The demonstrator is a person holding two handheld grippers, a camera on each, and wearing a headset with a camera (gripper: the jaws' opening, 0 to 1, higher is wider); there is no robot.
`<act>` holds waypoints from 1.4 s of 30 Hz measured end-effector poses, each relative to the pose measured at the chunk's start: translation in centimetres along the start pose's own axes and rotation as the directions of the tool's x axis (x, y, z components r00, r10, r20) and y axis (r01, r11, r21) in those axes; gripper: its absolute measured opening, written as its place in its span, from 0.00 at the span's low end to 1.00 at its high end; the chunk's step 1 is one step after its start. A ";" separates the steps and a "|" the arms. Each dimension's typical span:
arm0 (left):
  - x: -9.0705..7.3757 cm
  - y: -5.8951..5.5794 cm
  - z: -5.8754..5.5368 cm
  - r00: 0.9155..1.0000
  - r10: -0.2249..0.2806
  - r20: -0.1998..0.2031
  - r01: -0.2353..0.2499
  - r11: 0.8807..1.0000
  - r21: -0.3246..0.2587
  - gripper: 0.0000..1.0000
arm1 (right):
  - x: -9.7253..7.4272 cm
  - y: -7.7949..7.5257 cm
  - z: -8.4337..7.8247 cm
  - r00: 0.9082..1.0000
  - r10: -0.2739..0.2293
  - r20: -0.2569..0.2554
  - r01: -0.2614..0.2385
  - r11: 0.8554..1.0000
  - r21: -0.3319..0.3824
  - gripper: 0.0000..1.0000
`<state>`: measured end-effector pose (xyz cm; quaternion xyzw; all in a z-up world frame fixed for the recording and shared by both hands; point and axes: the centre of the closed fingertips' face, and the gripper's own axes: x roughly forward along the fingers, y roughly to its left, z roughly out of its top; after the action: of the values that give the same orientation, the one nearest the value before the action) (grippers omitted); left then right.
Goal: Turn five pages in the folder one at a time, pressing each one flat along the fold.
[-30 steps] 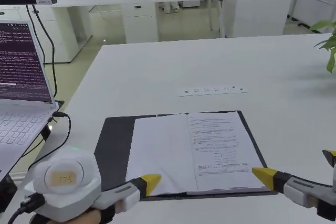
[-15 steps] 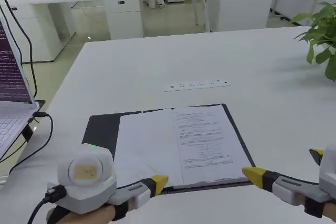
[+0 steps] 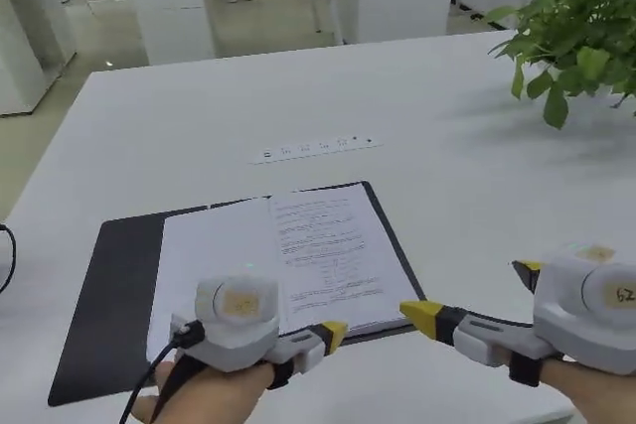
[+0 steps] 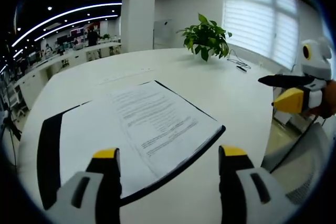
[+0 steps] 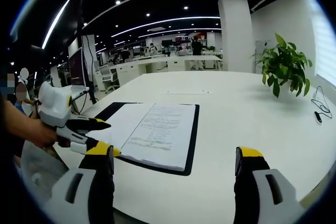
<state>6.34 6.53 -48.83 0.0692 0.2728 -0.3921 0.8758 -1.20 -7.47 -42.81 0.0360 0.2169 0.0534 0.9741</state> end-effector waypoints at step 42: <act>9.2 -1.5 -1.7 0.991 0.070 0.116 -0.075 0.996 0.044 0.61 | 2.6 -0.5 -2.5 0.998 0.046 -0.040 -0.041 0.992 0.119 0.91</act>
<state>9.52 0.07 -54.96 0.0778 0.2099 -0.3698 0.9017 0.11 -7.51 -46.14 0.0973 0.2395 0.0627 0.9640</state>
